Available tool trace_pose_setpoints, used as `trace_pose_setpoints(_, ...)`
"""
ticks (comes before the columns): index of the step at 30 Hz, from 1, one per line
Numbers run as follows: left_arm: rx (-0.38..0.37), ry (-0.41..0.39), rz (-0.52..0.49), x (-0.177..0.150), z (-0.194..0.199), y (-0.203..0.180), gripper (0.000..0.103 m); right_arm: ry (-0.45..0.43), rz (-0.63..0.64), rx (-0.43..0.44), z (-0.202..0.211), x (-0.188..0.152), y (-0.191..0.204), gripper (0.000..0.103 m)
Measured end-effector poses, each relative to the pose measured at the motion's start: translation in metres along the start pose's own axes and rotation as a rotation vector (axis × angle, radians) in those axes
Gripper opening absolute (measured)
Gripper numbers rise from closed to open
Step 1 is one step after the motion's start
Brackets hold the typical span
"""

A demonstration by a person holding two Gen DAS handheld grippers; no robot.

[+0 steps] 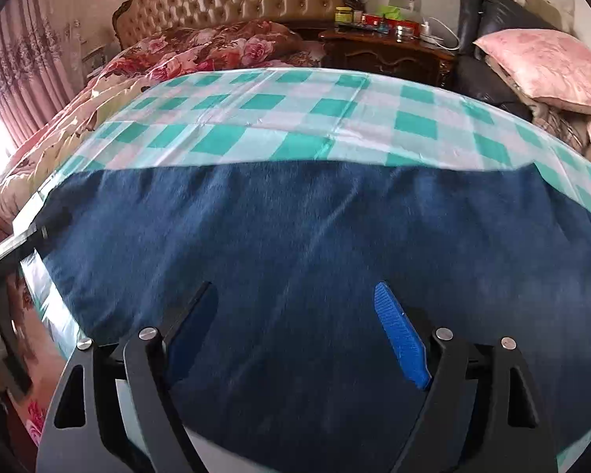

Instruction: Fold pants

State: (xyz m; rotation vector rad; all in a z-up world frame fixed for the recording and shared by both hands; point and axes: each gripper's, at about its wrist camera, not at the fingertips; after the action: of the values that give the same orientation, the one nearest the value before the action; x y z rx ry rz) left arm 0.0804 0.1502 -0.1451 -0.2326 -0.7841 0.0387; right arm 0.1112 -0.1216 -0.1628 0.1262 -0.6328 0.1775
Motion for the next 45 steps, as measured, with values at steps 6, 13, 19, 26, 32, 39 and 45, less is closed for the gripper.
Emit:
trace_pose_setpoints(6,-0.024,0.107,-0.073,-0.047,-0.011,-0.060,0.062,0.079,-0.019,-0.049,-0.007,-0.030,0.008,0.086)
trace_pose_setpoints(13,0.074,0.113,-0.101,-0.047,-0.015,-0.063,0.062,0.080,0.005,-0.094,-0.003,-0.041,0.013,0.089)
trace_pose_setpoints(19,0.113,0.121,-0.080,-0.040,-0.010,-0.043,0.062,0.093,0.012,-0.098,-0.003,-0.042,0.014,0.089)
trace_pose_setpoints(26,0.272,0.165,-0.020,-0.029,-0.006,-0.007,0.067,0.217,0.037,-0.117,0.067,0.001,0.019,0.089)
trace_pose_setpoints(32,0.435,0.124,0.119,0.001,0.036,0.058,0.067,0.114,0.205,-0.029,0.221,0.092,0.025,0.089)
trace_pose_setpoints(39,0.336,0.098,0.173,0.023,0.063,0.058,0.068,0.094,0.224,0.033,0.269,0.124,0.006,0.089)
trace_pose_setpoints(45,0.309,0.098,0.175,0.034,0.071,0.054,0.068,0.111,0.198,0.074,0.259,0.127,0.001,0.089)
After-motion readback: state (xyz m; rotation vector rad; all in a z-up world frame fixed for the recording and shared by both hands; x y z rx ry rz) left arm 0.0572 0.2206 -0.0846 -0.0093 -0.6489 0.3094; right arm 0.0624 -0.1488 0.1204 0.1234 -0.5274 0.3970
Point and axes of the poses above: each gripper's, at about its wrist camera, not at the fingertips, and z roughly against the way its jaws point, y to its left, x to its top, and after that the axes turned 3 degrees about z, right-handed
